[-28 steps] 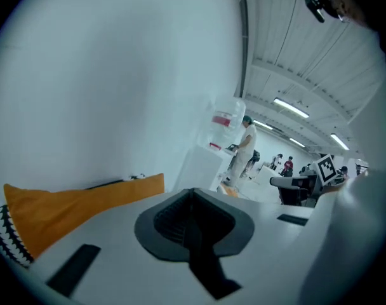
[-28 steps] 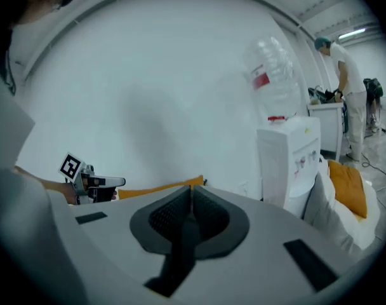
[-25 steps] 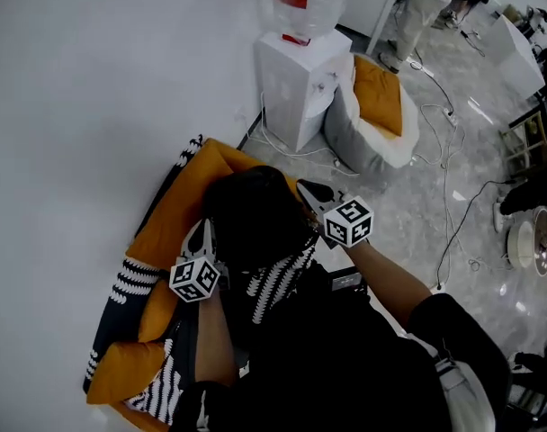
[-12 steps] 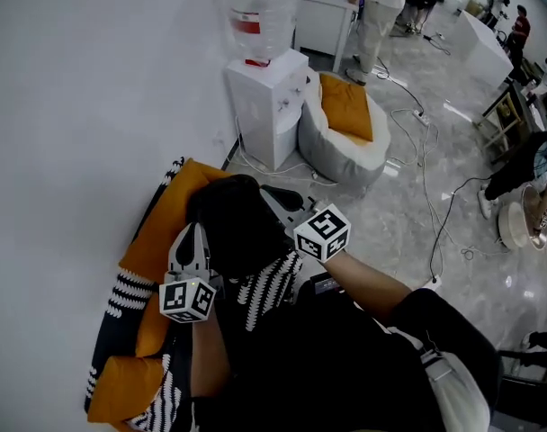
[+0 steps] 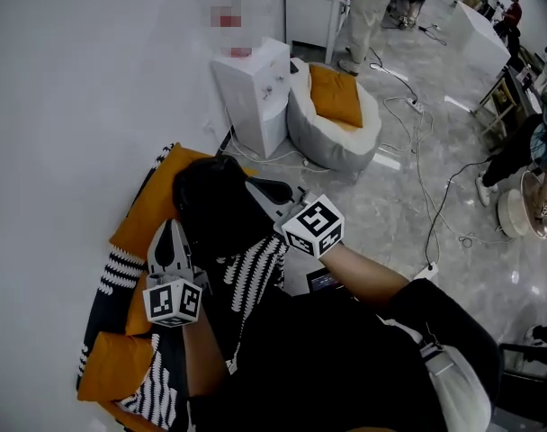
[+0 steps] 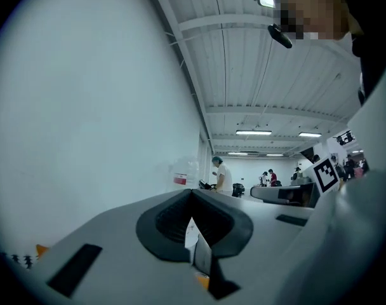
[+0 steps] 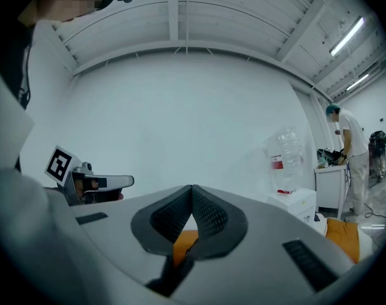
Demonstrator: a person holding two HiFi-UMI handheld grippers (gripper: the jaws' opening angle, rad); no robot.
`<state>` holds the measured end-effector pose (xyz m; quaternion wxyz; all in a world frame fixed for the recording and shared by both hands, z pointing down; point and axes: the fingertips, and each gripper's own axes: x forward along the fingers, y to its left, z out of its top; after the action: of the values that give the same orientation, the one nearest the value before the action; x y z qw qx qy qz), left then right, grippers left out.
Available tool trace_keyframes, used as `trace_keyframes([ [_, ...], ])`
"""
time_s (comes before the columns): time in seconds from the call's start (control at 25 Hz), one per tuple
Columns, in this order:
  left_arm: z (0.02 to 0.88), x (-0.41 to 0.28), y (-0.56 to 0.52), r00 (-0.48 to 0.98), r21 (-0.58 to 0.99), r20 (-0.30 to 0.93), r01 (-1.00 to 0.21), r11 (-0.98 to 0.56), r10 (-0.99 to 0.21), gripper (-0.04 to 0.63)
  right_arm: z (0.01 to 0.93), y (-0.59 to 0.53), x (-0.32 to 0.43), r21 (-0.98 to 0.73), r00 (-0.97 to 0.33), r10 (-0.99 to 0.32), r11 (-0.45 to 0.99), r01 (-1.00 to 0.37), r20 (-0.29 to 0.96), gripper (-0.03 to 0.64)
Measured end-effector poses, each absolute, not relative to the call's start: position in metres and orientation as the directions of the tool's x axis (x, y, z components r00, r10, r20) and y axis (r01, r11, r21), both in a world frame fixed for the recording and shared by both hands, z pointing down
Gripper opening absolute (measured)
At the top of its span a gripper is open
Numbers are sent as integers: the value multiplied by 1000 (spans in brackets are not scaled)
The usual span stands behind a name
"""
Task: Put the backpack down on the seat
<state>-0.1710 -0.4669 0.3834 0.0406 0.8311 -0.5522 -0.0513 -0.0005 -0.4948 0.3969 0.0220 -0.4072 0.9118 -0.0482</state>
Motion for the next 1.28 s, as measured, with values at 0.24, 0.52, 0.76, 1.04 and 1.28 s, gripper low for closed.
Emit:
trace_keyframes([
  [0.24,409,-130,-387,375,146,15,-918,-369,-927,15,402,-417,52,-121,-656,-755,649,-751,15,31],
  [0.52,423,-93,-285,396,170,47,-908,-384,-917,15,414,-324,91,-162,-655,-754,643,-749,36,31],
  [0.76,412,-68,-225,451,213,14,-873,-438,-892,15,409,-264,114,-158,-647,-761,633,-758,53,31],
  [1.04,411,-81,-186,449,182,3,-879,-441,-894,15,400,-222,102,-121,-600,-799,591,-797,48,31],
  [1.28,413,-105,-127,442,150,31,-889,-433,-897,15,406,-157,88,-125,-551,-832,541,-832,67,31],
])
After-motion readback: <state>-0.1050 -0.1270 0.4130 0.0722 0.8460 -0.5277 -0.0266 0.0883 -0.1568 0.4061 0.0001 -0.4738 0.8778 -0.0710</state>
